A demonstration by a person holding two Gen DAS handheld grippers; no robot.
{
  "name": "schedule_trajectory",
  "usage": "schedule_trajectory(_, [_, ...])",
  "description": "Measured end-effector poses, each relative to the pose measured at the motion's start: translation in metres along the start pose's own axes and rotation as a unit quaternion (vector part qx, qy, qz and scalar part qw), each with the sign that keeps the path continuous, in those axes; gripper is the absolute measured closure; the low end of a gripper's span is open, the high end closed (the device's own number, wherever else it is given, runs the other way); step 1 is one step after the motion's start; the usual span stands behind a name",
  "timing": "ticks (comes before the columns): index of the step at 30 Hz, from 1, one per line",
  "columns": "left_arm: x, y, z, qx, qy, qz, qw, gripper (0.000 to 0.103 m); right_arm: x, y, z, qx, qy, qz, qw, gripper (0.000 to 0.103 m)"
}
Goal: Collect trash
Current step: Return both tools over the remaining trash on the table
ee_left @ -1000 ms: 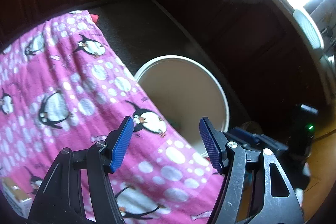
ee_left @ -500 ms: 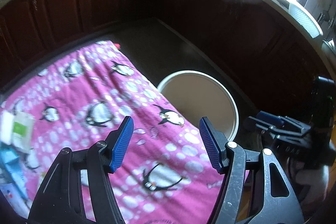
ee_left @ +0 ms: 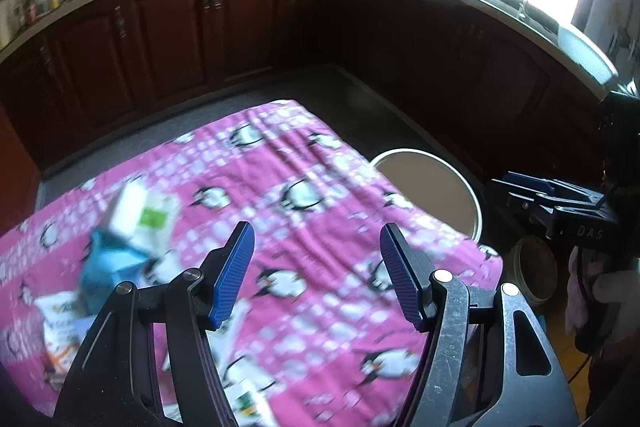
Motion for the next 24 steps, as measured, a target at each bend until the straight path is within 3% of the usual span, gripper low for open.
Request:
schedule_trajectory(10, [-0.044, -0.052, -0.090, -0.090, 0.041, 0.007, 0.9951, 0.039, 0.018, 0.002, -0.104, -0.087, 0.045, -0.010, 0.995, 0.033])
schedule_trajectory(14, [-0.070, -0.075, -0.130, -0.127, 0.050, 0.021, 0.9904, 0.039, 0.026, 0.002, -0.141, -0.112, 0.068, -0.011, 0.991, 0.024])
schedule_trajectory(17, [-0.089, -0.090, -0.159, -0.151, 0.062, 0.032, 0.9861, 0.033, 0.038, 0.000, -0.162, -0.123, 0.085, -0.021, 0.989, 0.024])
schedule_trajectory(24, [-0.119, -0.124, -0.210, -0.193, 0.078, 0.045, 0.9769, 0.032, 0.074, -0.006, -0.194, -0.135, 0.106, -0.061, 0.983, 0.022])
Point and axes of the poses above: each gripper's, at about its wrist camera, not at the fingertips, and x roughly the way its jaws point, z to its right, y to its top, the point moved 6 cm from there along x, roughly the way its jaws point, and after that the axes turned 12 degrees about -z, right-handed, at the moved point
